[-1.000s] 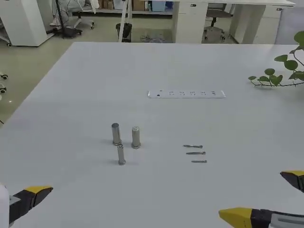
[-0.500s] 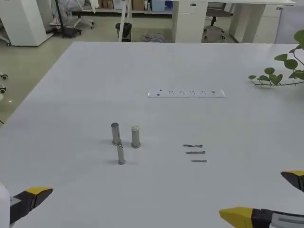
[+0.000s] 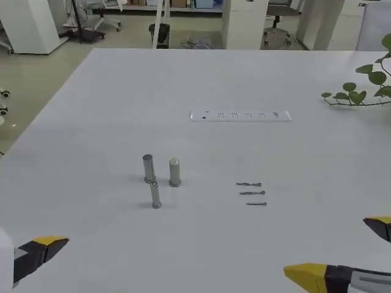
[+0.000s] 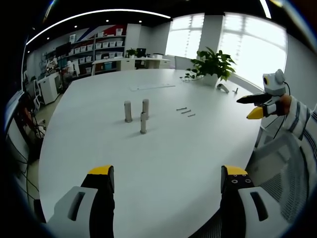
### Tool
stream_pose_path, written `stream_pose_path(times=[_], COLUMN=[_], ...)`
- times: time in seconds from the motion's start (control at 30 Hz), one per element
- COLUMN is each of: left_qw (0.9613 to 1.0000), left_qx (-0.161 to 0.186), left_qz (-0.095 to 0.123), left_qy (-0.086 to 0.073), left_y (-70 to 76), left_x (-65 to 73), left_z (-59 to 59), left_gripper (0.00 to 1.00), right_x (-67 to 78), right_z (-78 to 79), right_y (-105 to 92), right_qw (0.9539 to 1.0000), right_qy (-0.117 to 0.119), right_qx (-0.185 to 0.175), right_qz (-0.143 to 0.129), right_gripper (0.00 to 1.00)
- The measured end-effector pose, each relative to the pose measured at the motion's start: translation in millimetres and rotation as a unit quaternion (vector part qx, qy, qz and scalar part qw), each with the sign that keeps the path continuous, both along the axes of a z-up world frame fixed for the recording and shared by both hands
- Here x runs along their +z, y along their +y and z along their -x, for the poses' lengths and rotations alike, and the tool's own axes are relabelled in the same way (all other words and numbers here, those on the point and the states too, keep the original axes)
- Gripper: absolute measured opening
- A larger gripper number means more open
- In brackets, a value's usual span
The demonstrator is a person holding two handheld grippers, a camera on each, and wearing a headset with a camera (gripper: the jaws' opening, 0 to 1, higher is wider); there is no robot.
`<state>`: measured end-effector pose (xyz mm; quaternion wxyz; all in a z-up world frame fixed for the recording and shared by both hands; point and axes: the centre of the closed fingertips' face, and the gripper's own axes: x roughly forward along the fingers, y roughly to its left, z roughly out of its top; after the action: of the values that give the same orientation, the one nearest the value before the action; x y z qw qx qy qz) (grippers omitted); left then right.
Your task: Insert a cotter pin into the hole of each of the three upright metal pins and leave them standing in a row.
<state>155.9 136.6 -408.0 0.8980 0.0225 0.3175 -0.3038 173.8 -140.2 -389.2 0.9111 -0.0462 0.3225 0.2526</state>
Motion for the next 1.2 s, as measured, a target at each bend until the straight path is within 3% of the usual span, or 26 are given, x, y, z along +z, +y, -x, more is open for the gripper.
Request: stream_pose_path(times=[0.5,0.87,1.2], left_qw=[0.9999,0.9999,0.9997], left_qx=[-0.002,-0.001,-0.009], left_qz=[-0.004,-0.006,-0.019], left_qy=[0.010,0.010,0.009], left_y=[-0.1,-1.8,-2.5], left_x=[-4.6,-5.6,-7.9], left_z=[-2.5,-8.0,-14.6], left_gripper=[0.87,0.86,0.85], right_x=[-2.9,-3.4,-4.0], right_z=[-2.7,-6.5,-7.7], right_y=[1.8,1.7,-1.3], right_qw=[1.0000,1.0000,1.0000], right_qy=[0.006,0.003,0.004], right_qx=[0.005,0.003,-0.003], right_qz=[0.000,-0.001,0.000], right_gripper=[0.98,0.98,0.98])
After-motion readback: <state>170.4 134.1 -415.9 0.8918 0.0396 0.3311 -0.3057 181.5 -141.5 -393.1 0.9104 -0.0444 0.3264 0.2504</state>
